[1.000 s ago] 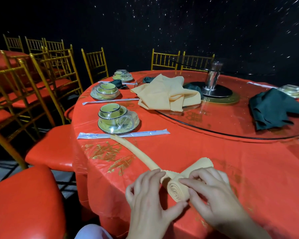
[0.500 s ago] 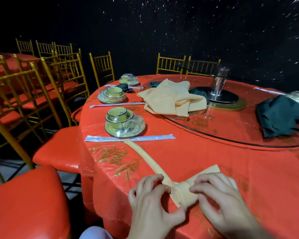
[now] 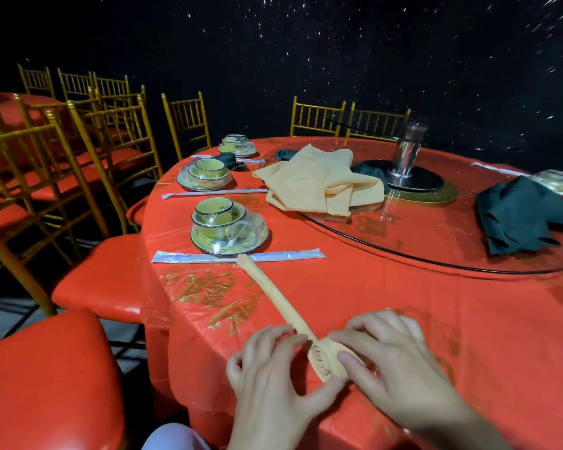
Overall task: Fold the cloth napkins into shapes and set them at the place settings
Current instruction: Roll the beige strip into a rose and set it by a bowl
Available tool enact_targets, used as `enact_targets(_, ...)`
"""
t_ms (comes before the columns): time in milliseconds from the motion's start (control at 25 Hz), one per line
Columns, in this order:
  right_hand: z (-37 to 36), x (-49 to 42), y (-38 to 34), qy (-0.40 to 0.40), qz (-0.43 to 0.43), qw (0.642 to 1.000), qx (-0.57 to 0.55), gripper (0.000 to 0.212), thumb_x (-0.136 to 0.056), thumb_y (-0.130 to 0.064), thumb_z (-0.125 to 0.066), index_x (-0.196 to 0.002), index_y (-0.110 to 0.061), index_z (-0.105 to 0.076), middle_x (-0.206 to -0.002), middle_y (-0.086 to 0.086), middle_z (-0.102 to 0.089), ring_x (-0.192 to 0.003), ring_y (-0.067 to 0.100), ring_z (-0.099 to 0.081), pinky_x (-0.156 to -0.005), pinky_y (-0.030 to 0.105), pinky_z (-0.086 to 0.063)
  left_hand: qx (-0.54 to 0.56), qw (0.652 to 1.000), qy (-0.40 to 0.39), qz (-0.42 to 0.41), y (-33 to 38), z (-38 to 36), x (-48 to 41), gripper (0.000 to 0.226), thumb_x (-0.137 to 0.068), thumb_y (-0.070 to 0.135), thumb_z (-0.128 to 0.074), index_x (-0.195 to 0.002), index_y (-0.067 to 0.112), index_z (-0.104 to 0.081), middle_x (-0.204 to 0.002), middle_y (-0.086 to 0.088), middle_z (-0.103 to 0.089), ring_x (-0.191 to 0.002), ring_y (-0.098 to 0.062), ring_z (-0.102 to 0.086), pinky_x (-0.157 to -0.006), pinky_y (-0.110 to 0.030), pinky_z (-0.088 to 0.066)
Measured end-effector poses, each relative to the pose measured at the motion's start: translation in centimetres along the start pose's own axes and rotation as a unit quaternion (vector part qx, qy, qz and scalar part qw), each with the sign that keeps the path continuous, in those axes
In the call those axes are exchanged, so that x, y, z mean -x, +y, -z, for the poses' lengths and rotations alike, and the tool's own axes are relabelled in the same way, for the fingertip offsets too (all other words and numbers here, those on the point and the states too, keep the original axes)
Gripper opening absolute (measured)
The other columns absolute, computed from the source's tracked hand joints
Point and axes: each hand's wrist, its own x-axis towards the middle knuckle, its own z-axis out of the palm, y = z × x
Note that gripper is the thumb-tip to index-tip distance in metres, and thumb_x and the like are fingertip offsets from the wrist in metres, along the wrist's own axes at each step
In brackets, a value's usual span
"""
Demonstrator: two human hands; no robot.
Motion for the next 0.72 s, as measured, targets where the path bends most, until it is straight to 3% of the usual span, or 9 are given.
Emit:
enact_targets(120,-0.3,-1.7,-0.1,-0.017,0.005,1.000,-0.003,0.025,-0.087,-0.047,-0.044,-0.102,-0.039,-0.063,-0.091,-0.022,-0.052,-0.090,0.003,-0.045,-0.081,0.032,-0.037,-0.032,0.997,0.012,-0.072,-0.4,-0.4,0.0,0.069,-0.050,0.069,-0.059,-0.113,0.042,-0.050,-0.109,0.029,-0.054,-0.108,0.003,-0.044,-0.085,-0.030,-0.024)
enact_targets(360,-0.3,-1.9,0.1,0.024,-0.016,0.998,-0.047,0.025,-0.088,-0.042,-0.046,-0.108,-0.038,-0.059,-0.105,-0.022,-0.050,-0.099,0.002,-0.045,-0.086,0.028,-0.029,-0.027,0.997,0.060,-0.046,-1.0,-0.2,-1.9,0.057,-0.049,0.067,-0.054,-0.098,0.039,-0.059,-0.088,0.030,-0.051,-0.095,0.005,-0.045,-0.079,-0.028,-0.025)
enact_targets(520,-0.7,-0.9,0.0,0.047,0.011,0.998,-0.036,0.019,-0.082,-0.034,-0.052,-0.098,-0.036,-0.063,-0.100,-0.020,-0.050,-0.095,0.005,-0.048,-0.086,0.025,-0.028,-0.031,0.997,-0.050,0.056,-0.8,1.1,-3.9,0.084,-0.042,0.077,-0.030,-0.111,0.041,-0.060,-0.106,0.034,-0.036,-0.117,0.005,-0.030,-0.082,-0.023,-0.009)
enact_targets(720,-1.6,-2.9,0.0,0.017,0.013,0.999,-0.032,0.030,-0.080,-0.031,-0.050,-0.107,-0.038,-0.062,-0.100,-0.022,-0.047,-0.097,0.004,-0.046,-0.087,0.024,-0.031,-0.055,0.997,-0.013,0.059,-1.3,1.3,-4.4,0.096,-0.042,0.084,-0.030,-0.125,0.041,-0.051,-0.127,0.027,-0.035,-0.125,0.001,-0.025,-0.084,-0.023,-0.007)
